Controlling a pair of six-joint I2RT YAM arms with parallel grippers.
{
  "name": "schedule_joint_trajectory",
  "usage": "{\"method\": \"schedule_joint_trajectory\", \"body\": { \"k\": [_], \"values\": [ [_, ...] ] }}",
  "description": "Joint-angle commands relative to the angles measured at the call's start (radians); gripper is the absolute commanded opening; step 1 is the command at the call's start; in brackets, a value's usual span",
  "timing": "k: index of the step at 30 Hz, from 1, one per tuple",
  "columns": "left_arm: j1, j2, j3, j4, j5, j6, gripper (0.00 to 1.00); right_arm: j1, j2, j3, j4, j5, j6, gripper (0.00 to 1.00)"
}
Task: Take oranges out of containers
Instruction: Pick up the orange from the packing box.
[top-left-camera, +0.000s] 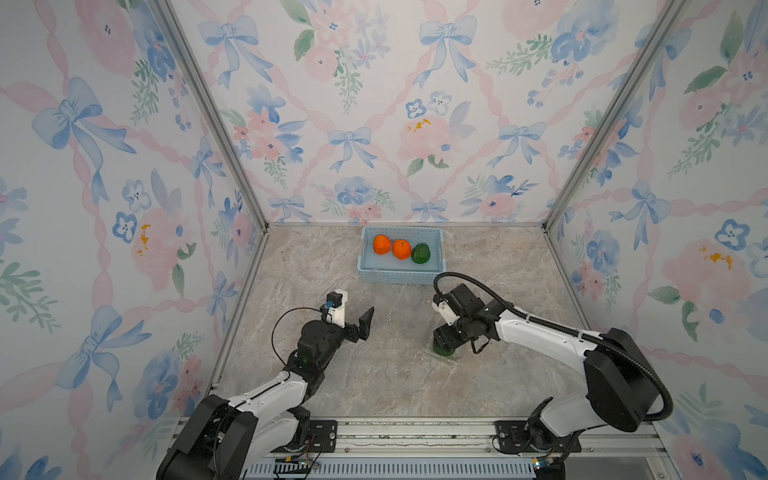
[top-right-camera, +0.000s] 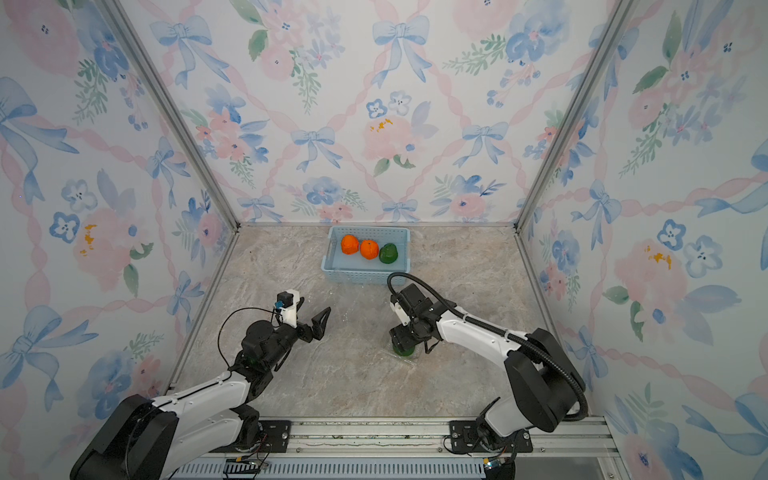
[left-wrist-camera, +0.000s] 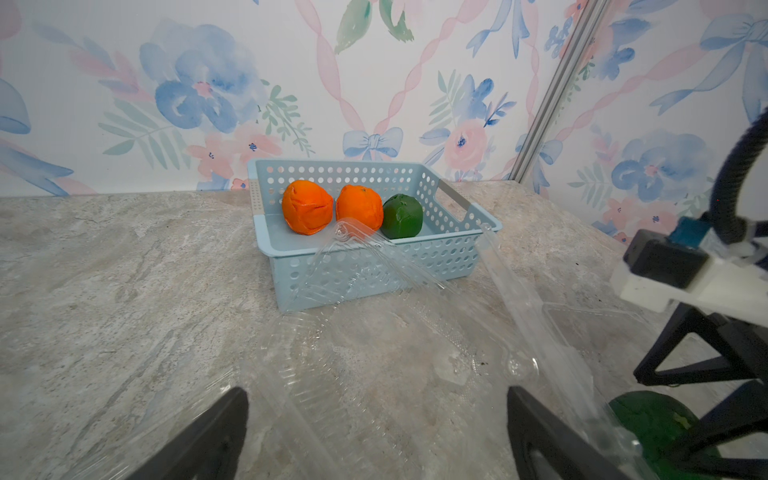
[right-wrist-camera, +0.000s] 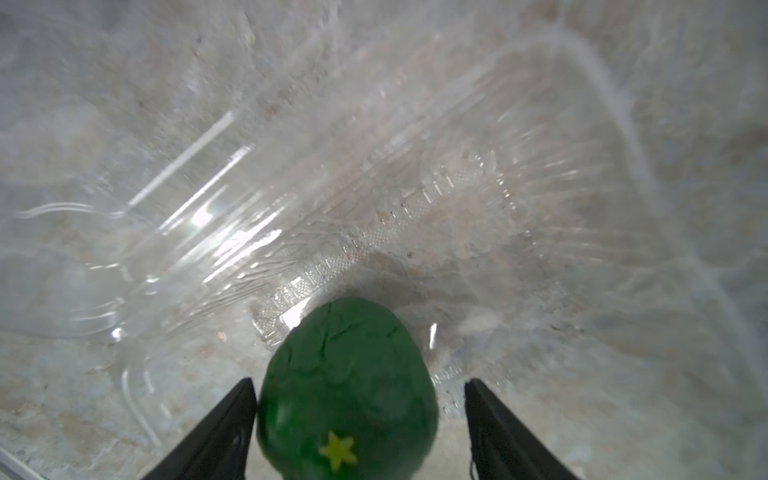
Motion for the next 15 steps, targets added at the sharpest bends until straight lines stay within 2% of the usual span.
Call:
{"method": "schedule_joint_trajectory", "body": {
  "k": [1,6,11,15],
  "values": [
    [0.009,-0.009,-0.014,0.015,-0.002,-0.013,0.98,-0.006,0.064,-0.007,0.005,-0.009,-0.019,0.72],
    [0.011,-0.035,-0.022,0.007,-0.010,-0.011,0.98,-0.010,0.020,0.014,-0.015,0.001,-0.030,0.47],
    [0.012,-0.036,-0.018,0.001,-0.015,-0.007,0.98,-0.017,-0.069,0.125,-0.097,0.033,-0.075,0.47],
    [0.015,-0.004,-0.011,0.000,-0.017,-0.003,0.98,-0.059,-0.088,0.220,-0.032,0.033,-0.121,0.47]
  ]
}}
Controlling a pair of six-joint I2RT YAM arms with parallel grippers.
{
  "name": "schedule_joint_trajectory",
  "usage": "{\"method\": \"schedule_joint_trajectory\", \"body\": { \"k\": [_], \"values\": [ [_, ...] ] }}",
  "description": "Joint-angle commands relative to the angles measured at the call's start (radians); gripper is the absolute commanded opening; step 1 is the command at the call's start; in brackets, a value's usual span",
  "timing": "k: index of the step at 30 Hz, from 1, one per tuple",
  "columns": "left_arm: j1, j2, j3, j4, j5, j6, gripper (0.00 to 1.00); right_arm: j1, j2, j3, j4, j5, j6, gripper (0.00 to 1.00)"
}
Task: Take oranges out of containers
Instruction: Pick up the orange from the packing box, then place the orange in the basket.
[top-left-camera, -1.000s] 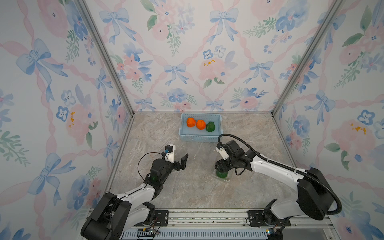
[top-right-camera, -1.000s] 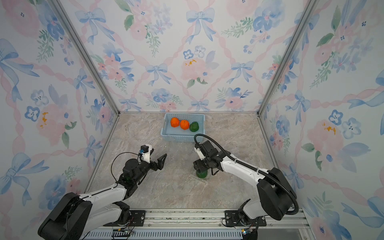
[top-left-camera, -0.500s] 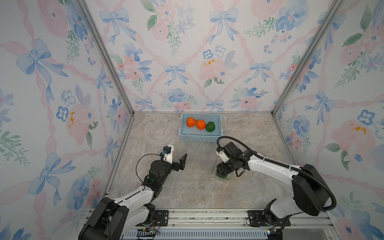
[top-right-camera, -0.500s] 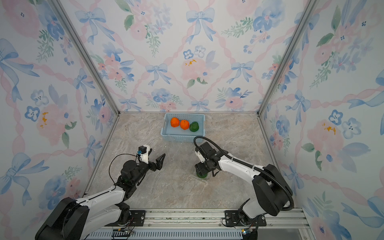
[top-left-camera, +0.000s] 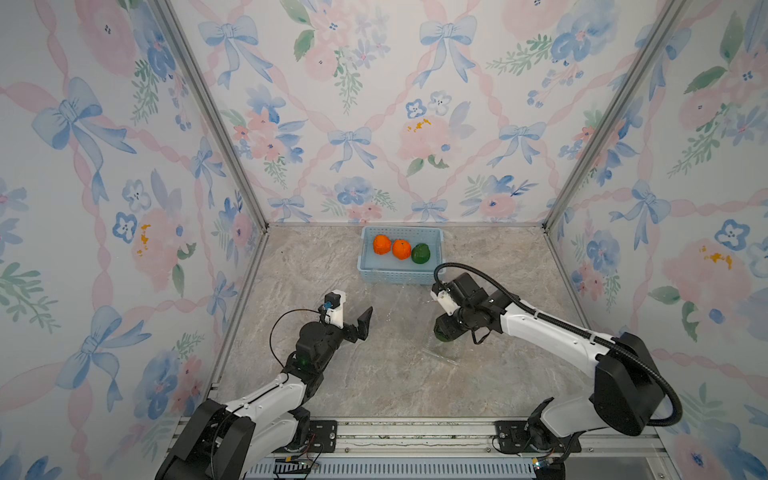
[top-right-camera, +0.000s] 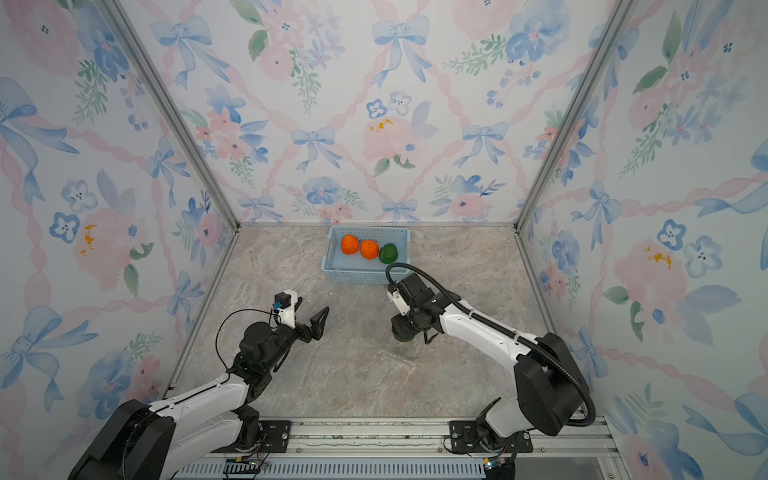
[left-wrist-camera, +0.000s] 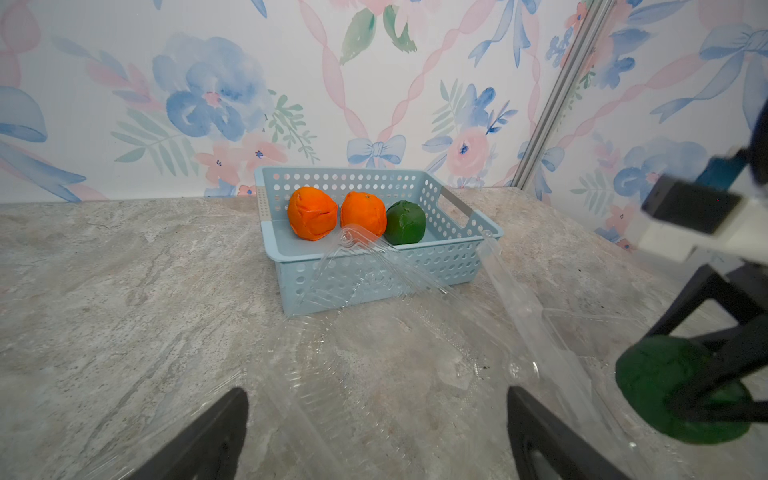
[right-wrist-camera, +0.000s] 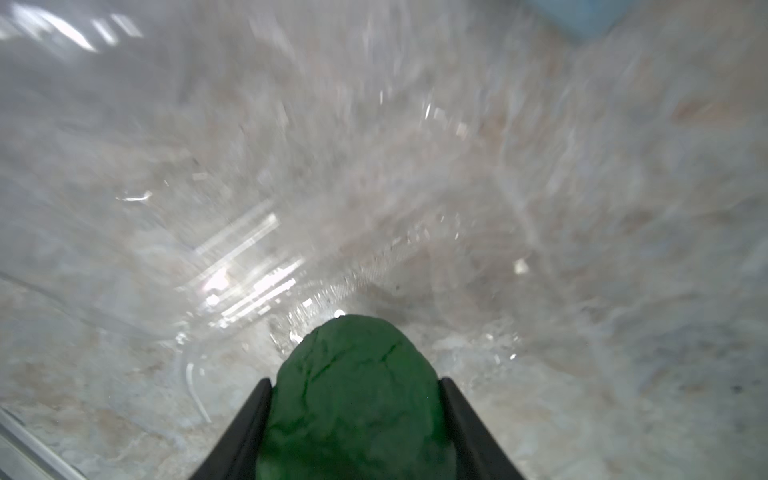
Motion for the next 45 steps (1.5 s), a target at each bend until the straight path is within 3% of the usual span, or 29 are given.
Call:
{"method": "schedule_joint_trajectory", "body": {
  "k": [1,6,16,19,24,26,29,31,36,40,43,45],
  "values": [
    [0.011,0.024,0.004,0.001,-0.004,-0.003,0.98,-0.046,-0.001,0.088,0.068,0.024,-0.060,0.49],
    [0.011,0.049,0.021,0.000,0.010,-0.008,0.98,-0.129,0.220,0.279,0.266,0.027,-0.069,0.49],
    [0.019,0.004,0.008,-0.027,-0.017,-0.003,0.98,-0.134,0.783,0.955,0.125,-0.049,-0.148,0.44],
    [0.023,0.001,0.013,-0.029,-0.021,-0.007,0.98,-0.134,0.850,1.034,0.100,-0.075,-0.130,0.44],
    [0.031,-0.001,0.044,-0.040,-0.011,0.004,0.98,-0.136,0.870,1.036,0.118,-0.108,-0.118,0.48],
    [0.034,0.006,0.075,-0.062,-0.015,0.017,0.98,-0.142,0.858,1.012,0.130,-0.126,-0.115,0.56],
    [0.035,0.009,0.116,-0.083,-0.028,0.042,0.98,-0.150,0.813,0.938,0.172,-0.140,-0.113,0.81],
    [0.037,0.005,0.143,-0.108,-0.043,0.051,0.98,-0.160,0.766,0.870,0.202,-0.159,-0.110,0.89],
    [0.061,-0.006,0.181,-0.159,-0.129,0.091,0.98,-0.215,0.513,0.492,0.408,-0.163,-0.076,0.94],
    [0.107,-0.046,0.160,-0.158,-0.306,0.114,0.98,-0.295,0.188,0.092,0.586,-0.109,-0.047,0.97],
    [0.182,-0.045,0.123,-0.097,-0.409,0.106,0.98,-0.341,-0.023,-0.148,0.651,0.005,-0.081,1.00],
    [0.253,-0.026,0.075,-0.012,-0.401,0.064,0.98,-0.350,-0.129,-0.302,0.731,0.122,-0.138,0.98]
  ]
}}
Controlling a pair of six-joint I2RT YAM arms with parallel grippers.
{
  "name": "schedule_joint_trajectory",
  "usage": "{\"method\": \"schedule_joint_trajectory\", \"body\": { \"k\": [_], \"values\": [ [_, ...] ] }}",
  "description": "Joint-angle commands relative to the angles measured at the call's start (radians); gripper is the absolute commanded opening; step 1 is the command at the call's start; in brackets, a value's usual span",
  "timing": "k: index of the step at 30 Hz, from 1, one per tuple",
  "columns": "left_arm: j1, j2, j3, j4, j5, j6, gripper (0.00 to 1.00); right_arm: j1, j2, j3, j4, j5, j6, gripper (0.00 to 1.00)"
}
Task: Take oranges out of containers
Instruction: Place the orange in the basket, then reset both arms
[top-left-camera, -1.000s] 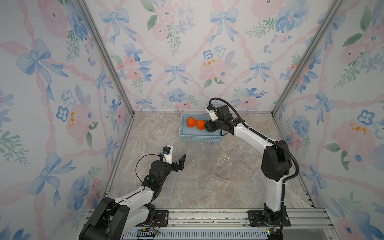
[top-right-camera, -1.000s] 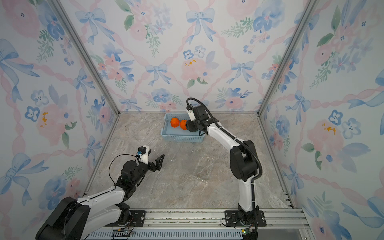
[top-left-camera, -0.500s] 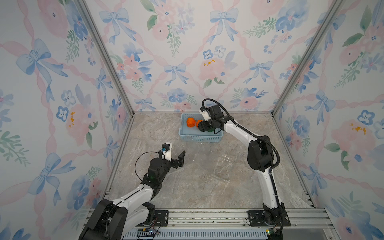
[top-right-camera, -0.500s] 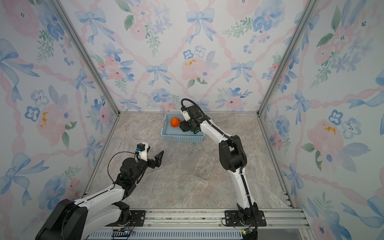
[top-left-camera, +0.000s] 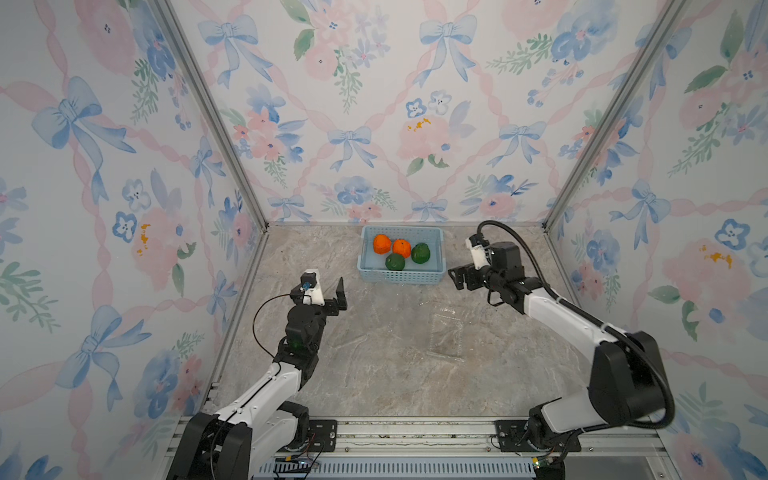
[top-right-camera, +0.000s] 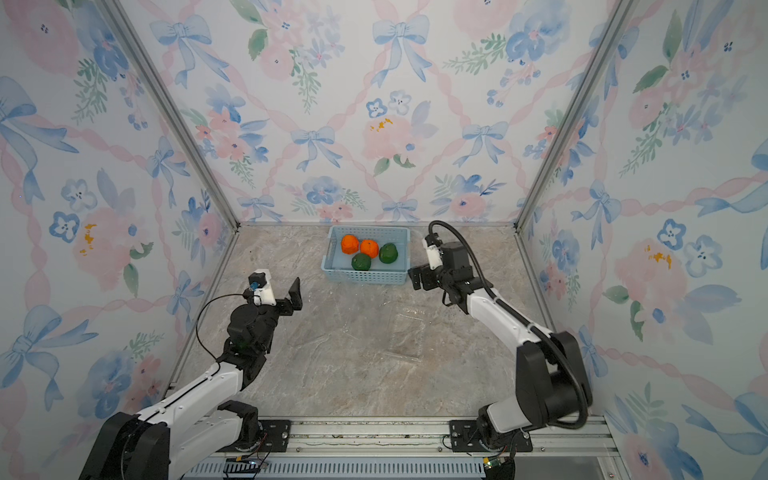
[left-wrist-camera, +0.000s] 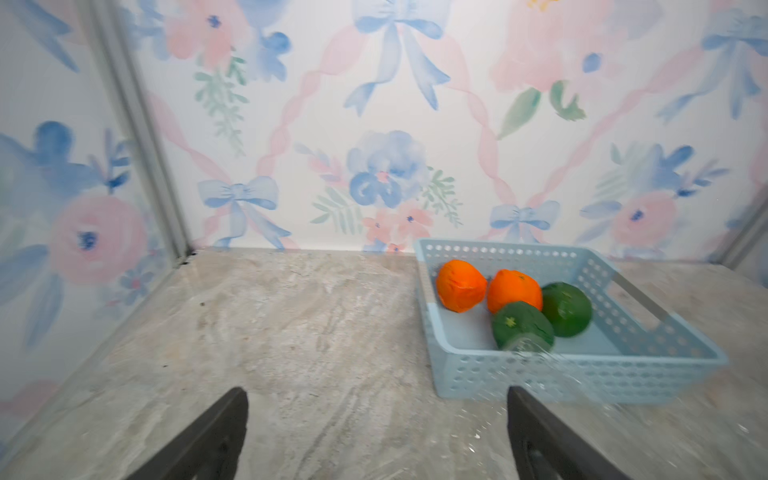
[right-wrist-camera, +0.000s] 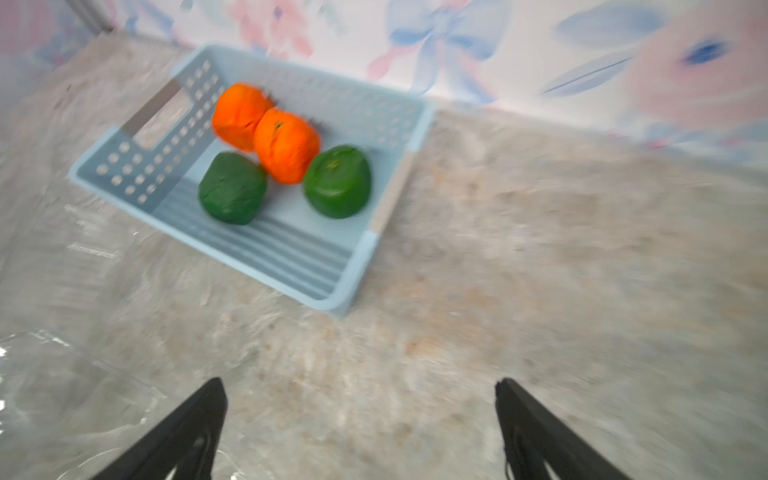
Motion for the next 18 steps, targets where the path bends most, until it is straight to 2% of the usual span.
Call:
{"method": "schedule_joint_trajectory", "body": {
  "k": [1,3,6,7,9,11,16,18],
  "values": [
    [0.088,0.027,-0.075,0.118,-0.088,-0.033,0.98,0.001,-0.091,-0.202,0.184,0.186,-0.071,0.98],
    [0.121,0.081,-0.103,0.192,-0.090,-0.047,0.98,-0.011,-0.139,-0.322,0.278,0.243,-0.092,0.98],
    [0.130,0.178,-0.108,0.252,-0.066,-0.032,0.98,-0.027,-0.155,-0.424,0.348,0.261,-0.094,0.97],
    [0.131,0.210,-0.104,0.267,-0.056,-0.033,0.98,-0.028,-0.153,-0.427,0.320,0.276,-0.091,0.97],
    [0.129,0.295,-0.091,0.298,-0.022,-0.077,0.98,-0.041,-0.118,-0.458,0.382,0.272,-0.075,0.97],
    [0.127,0.351,-0.043,0.280,0.018,-0.072,0.97,-0.046,-0.082,-0.425,0.343,0.293,-0.062,0.97],
    [0.127,0.373,-0.004,0.230,-0.053,-0.056,0.95,-0.072,-0.029,-0.417,0.363,0.350,-0.049,0.99],
    [0.127,0.368,-0.020,0.267,-0.091,-0.042,0.96,-0.096,-0.067,-0.511,0.538,0.363,-0.086,0.98]
  ]
}}
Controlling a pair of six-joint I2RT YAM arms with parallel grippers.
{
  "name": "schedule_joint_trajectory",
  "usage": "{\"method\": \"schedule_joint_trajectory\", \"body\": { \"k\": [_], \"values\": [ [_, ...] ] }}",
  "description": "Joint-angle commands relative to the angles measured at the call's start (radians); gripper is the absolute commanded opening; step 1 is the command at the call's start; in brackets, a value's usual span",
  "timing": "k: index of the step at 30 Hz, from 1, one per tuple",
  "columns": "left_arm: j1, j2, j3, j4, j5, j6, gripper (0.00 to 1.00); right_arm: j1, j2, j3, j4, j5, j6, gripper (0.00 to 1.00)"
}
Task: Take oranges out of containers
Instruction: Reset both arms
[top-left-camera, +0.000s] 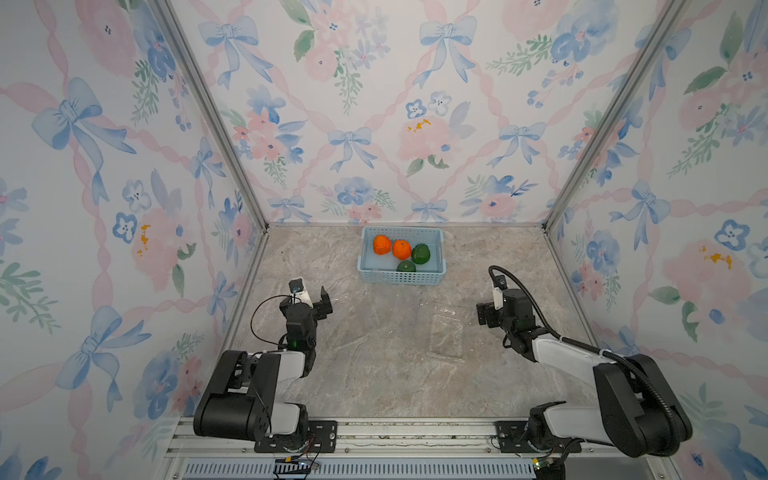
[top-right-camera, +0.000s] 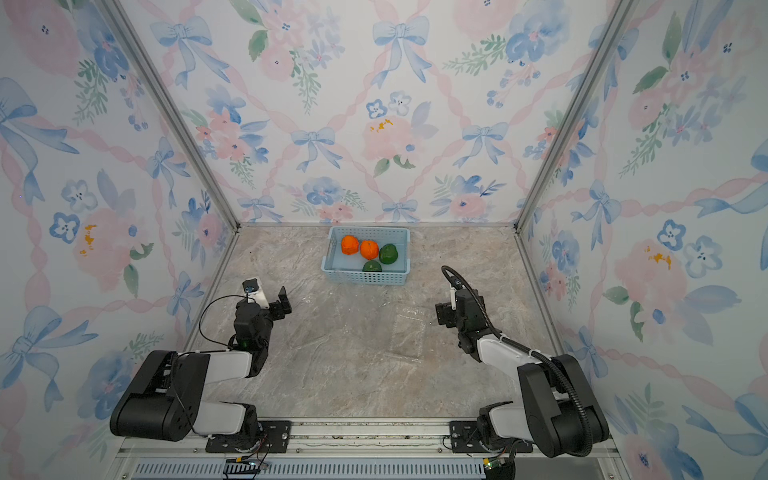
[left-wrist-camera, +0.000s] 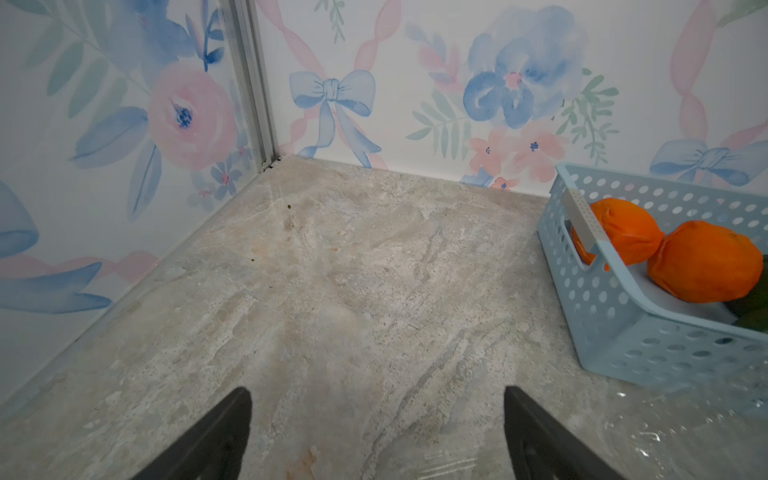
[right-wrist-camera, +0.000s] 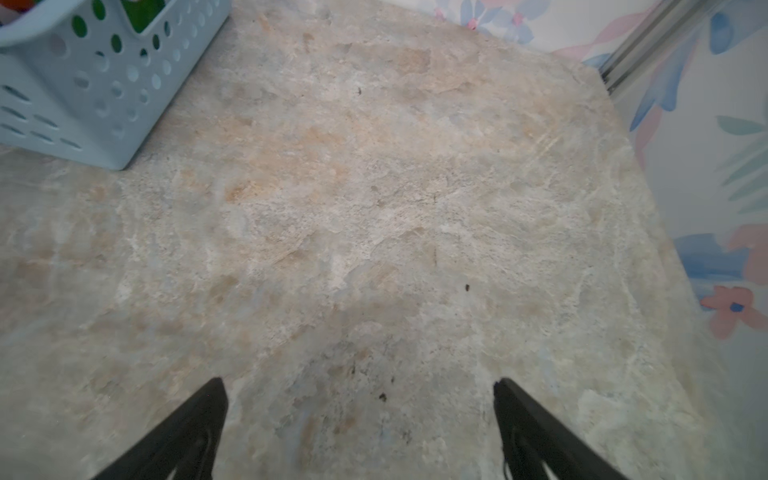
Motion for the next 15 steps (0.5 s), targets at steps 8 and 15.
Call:
{"method": "schedule_joint_trajectory", "body": {
  "k": [8,15],
  "values": [
    [-0.034,0.151,-0.064,0.342,-0.083,0.091,0.98,-0.161,0.069,-0.230,0.581,-0.102,0.070,0.97],
    [-0.044,0.160,-0.071,0.366,-0.092,0.098,0.98,-0.174,0.058,-0.217,0.538,-0.093,0.084,0.97]
  ]
}}
